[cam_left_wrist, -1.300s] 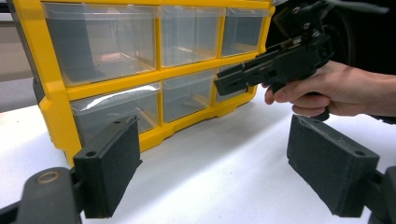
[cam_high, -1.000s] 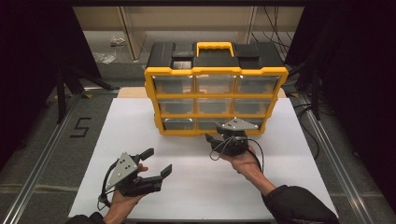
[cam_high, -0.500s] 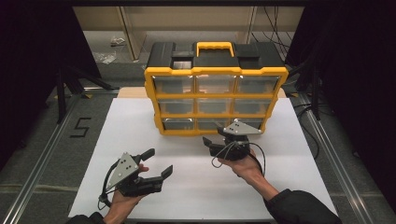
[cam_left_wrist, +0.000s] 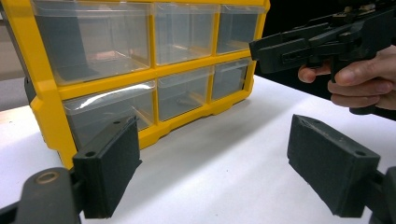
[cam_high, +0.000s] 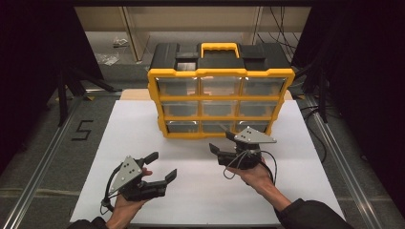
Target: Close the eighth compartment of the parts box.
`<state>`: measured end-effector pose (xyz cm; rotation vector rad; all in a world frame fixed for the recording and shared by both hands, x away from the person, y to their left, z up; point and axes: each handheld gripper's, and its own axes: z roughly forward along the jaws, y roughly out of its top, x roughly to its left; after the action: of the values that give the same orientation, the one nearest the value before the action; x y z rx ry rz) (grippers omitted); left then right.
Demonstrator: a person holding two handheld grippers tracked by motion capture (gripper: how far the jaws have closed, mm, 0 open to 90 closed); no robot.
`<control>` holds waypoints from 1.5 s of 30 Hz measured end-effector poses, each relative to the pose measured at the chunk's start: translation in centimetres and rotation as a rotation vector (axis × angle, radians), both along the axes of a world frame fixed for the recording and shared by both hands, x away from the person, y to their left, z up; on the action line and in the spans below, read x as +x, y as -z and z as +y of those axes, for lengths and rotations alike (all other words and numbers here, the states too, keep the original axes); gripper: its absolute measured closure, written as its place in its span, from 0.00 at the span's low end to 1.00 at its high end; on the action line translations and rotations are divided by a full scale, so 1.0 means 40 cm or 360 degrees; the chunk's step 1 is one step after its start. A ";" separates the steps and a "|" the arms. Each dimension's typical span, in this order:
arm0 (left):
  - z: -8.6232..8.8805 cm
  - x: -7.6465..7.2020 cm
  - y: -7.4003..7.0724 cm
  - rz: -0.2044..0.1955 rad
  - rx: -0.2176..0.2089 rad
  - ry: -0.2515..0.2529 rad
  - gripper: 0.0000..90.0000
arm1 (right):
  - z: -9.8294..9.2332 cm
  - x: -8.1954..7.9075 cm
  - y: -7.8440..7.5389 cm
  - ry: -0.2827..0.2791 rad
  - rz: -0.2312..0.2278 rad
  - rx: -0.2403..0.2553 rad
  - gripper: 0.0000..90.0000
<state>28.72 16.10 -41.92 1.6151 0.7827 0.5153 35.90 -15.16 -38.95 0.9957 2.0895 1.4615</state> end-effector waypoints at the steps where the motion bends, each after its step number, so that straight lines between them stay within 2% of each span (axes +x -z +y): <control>1: 0.000 0.000 0.000 0.0000 0.0002 0.0003 0.18 | -0.001 -0.002 -0.001 0.0000 0.0000 0.0002 0.31; 17: 0.000 -0.001 0.000 -0.0007 0.0001 0.0010 0.18 | -0.029 -0.047 -0.011 -0.0039 -0.0048 0.0065 0.27; 27: 0.000 -0.002 -0.001 -0.0016 0.0008 0.0016 0.18 | -0.051 -0.067 -0.009 -0.0047 -0.0048 0.0089 0.22; 36: -0.001 -0.002 -0.001 -0.0013 0.0009 0.0033 0.18 | -0.069 -0.088 -0.010 -0.0033 -0.0051 0.0083 0.16; 45: -0.002 -0.002 -0.001 -0.0013 0.0009 0.0038 0.18 | -0.079 -0.100 -0.002 -0.0044 -0.0044 0.0053 0.16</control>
<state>28.63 16.04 -41.89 1.6247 0.7557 0.5073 31.90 -18.32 -38.88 0.9572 2.0736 1.5195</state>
